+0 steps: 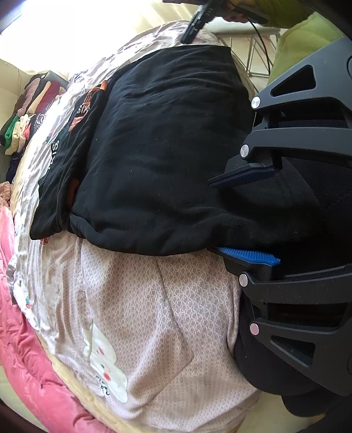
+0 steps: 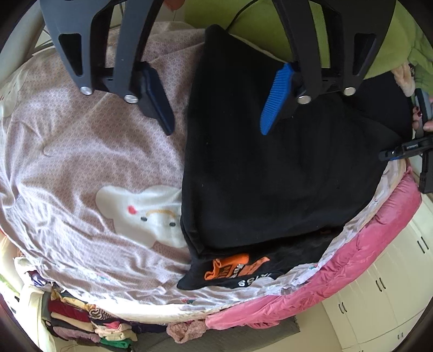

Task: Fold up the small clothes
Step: 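Grasp the sweatshirt side edge with the left gripper and fold it inward, then grasp the sweatshirt hem with both grippers and fold it toward the collar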

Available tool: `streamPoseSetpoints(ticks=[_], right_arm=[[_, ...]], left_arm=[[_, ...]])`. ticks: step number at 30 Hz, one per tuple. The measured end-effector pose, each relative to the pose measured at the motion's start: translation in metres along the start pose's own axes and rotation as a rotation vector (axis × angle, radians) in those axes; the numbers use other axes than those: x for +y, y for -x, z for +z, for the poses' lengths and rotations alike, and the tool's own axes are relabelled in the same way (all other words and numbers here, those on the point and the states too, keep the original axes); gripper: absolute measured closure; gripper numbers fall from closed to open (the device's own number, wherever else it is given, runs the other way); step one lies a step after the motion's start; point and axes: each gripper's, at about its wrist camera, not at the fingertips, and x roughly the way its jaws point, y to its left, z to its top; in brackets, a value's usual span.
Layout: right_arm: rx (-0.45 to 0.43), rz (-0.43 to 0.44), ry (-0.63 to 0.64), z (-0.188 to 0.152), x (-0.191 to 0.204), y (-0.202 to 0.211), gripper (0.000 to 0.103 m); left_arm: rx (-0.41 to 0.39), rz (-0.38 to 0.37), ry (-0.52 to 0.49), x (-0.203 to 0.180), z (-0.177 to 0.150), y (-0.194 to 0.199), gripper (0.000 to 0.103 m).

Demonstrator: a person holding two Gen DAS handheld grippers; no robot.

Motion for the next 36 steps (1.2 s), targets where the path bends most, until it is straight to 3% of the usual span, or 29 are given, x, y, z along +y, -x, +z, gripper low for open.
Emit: streamPoseSetpoints(ticks=[2, 8, 9, 11, 12, 14, 16, 24, 31, 36], right_arm=[[0.019, 0.006, 0.003, -0.003, 0.0, -0.004, 0.052], [0.038, 0.019, -0.032, -0.006, -0.006, -0.015, 0.052], [0.036, 0.025, -0.037, -0.006, -0.007, -0.016, 0.053], [0.032, 0.028, -0.032, -0.005, -0.006, -0.017, 0.069], [0.034, 0.024, -0.023, -0.004, -0.005, -0.017, 0.073], [0.032, 0.035, -0.011, -0.001, -0.002, -0.015, 0.089], [0.022, 0.044, 0.001, 0.001, 0.0, -0.011, 0.094], [-0.105, 0.095, 0.015, 0.028, 0.001, 0.024, 0.096], [-0.252, 0.059, 0.059, 0.081, 0.0, 0.043, 0.096], [-0.286, 0.041, 0.021, 0.116, -0.015, 0.032, 0.096]], left_arm=[[0.007, -0.002, 0.008, 0.001, 0.003, -0.004, 0.07], [0.008, -0.021, 0.04, 0.005, 0.01, -0.012, 0.071], [0.006, -0.025, 0.046, 0.005, 0.011, -0.012, 0.076], [0.004, -0.039, 0.057, 0.007, 0.012, -0.013, 0.095], [0.001, -0.052, 0.072, 0.008, 0.012, -0.012, 0.097], [-0.012, -0.052, 0.071, 0.006, 0.013, -0.009, 0.098], [-0.032, -0.059, 0.058, 0.003, 0.015, -0.003, 0.099], [-0.14, -0.111, 0.059, 0.004, 0.036, 0.032, 0.099], [-0.254, -0.131, 0.078, 0.007, 0.091, 0.052, 0.099], [-0.298, -0.12, 0.097, 0.006, 0.13, 0.043, 0.099]])
